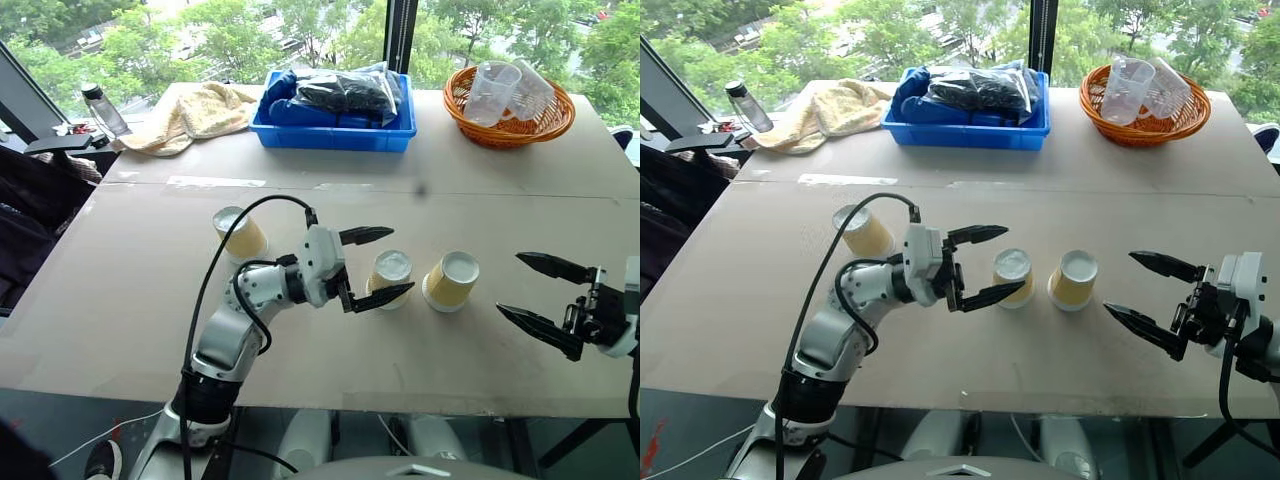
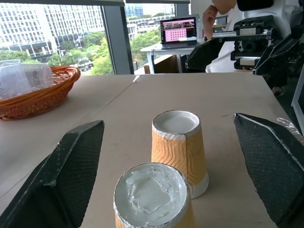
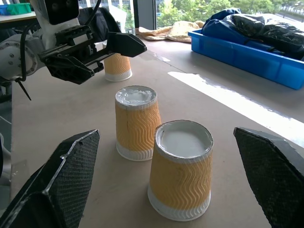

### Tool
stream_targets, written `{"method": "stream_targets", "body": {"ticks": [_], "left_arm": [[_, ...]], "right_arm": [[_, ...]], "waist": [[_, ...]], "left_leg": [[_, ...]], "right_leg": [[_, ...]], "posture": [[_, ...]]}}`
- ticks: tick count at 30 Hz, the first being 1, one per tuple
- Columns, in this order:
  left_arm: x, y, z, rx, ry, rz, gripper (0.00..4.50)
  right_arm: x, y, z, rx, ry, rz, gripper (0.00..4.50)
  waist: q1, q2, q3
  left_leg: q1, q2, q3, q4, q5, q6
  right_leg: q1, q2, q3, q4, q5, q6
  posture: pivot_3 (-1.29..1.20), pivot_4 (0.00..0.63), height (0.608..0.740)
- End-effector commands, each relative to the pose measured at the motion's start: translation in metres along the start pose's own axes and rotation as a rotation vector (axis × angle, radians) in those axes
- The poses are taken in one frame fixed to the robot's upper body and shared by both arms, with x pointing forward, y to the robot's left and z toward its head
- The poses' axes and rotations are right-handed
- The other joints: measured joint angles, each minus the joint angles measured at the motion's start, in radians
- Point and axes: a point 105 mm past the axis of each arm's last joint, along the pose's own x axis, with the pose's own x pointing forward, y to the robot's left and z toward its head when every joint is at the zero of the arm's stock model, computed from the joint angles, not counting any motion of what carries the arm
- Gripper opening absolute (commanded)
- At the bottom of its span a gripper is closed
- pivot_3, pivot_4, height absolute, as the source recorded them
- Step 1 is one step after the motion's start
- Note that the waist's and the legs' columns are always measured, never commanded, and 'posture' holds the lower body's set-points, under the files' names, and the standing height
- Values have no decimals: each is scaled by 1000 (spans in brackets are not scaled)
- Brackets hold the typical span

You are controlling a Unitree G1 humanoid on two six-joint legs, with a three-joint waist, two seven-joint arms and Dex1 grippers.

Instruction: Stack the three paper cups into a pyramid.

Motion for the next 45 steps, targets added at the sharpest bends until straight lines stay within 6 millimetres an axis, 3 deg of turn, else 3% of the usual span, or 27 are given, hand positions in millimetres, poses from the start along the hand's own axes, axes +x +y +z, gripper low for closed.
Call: {"method": "stream_targets", "body": {"ticks": [1, 3, 6, 9, 11, 13, 17, 24, 35, 40, 43, 45], "left_arm": [[-3, 10, 6, 28, -2, 84, 4460], [-7, 23, -1, 29, 21, 187, 4460], [-15, 39, 9, 11, -26, 296, 4460], [-25, 29, 29, -20, -81, 210, 4460], [-34, 22, 32, -26, -38, 147, 4460], [-45, 19, 28, -31, 39, 97, 4460], [-58, -4, -13, -32, 301, -106, 4460], [-29, 0, -42, 23, 279, -101, 4460], [-6, 11, -60, -46, 187, -19, 4460], [-1, 16, -59, -52, 148, 20, 4460], [0, 14, -59, -61, 145, 8, 3616], [1, 12, -59, -64, 149, -10, 2777]], "right_arm": [[2, 0, 4, -11, -14, 35, 4500], [4, -1, 4, -10, -12, 45, 4500], [5, -2, 1, -9, 0, 53, 4500], [5, -3, -1, -4, 2, 45, 4500], [5, -3, -3, -3, 4, 41, 4500], [5, -3, -5, -1, 5, 40, 4500], [3, -6, -7, 0, 4, 38, 4500], [-2, -3, -9, 1, 2, 30, 4500], [-7, 3, -9, -2, 5, -4, 4500], [-3, 3, -6, -7, 0, -9, 4500], [-1, 3, -5, -7, -1, -10, 4500], [0, 3, -5, -7, -1, -9, 4500]], "waist": [[1, 0, 0], [1, 0, 0], [1, -1, 0], [0, -2, 1], [-2, -2, 2], [-1, -1, 2], [0, 0, 4], [3, 0, 5], [0, 0, 5], [1, 0, 5], [-1, 0, 5], [0, 0, 5]], "left_leg": [[0, 0, 0, 0, 0, 0], [0, 0, 0, 0, 0, 0], [0, 0, 0, 0, 0, 0], [0, 0, 0, 0, 0, 0], [-1, 0, 0, 0, 0, 0], [0, 1, 0, -1, 0, 0], [0, 0, 0, -1, 0, 0], [-1, -1, -1, 0, 0, 0], [0, 0, 0, 0, 0, 0], [-1, 0, -1, 0, 0, 0], [0, 0, 0, 0, 0, 0], [0, 0, 0, 0, 0, 0]], "right_leg": [[0, 0, 0, 0, 0, 0], [0, 0, 0, 0, 0, 0], [0, 0, 0, 0, 0, 0], [0, 0, 0, 0, 0, 0], [-1, 0, 0, 0, 0, 0], [-1, 0, 0, 0, 0, 0], [0, 0, 0, 0, 0, 0], [0, 0, -1, -1, 0, 0], [0, 0, 0, 0, 0, 0], [0, 0, -1, 0, 0, 0], [0, 0, 0, 0, 0, 0], [0, 0, 0, 0, 0, 0]], "posture": [[0, 150, 740], [0, 150, 740], [0, 150, 740], [0, 150, 740], [0, 150, 740], [0, 150, 740], [0, 150, 740], [0, 150, 740], [0, 150, 740], [0, 150, 740], [0, 150, 740], [0, 150, 740]]}}
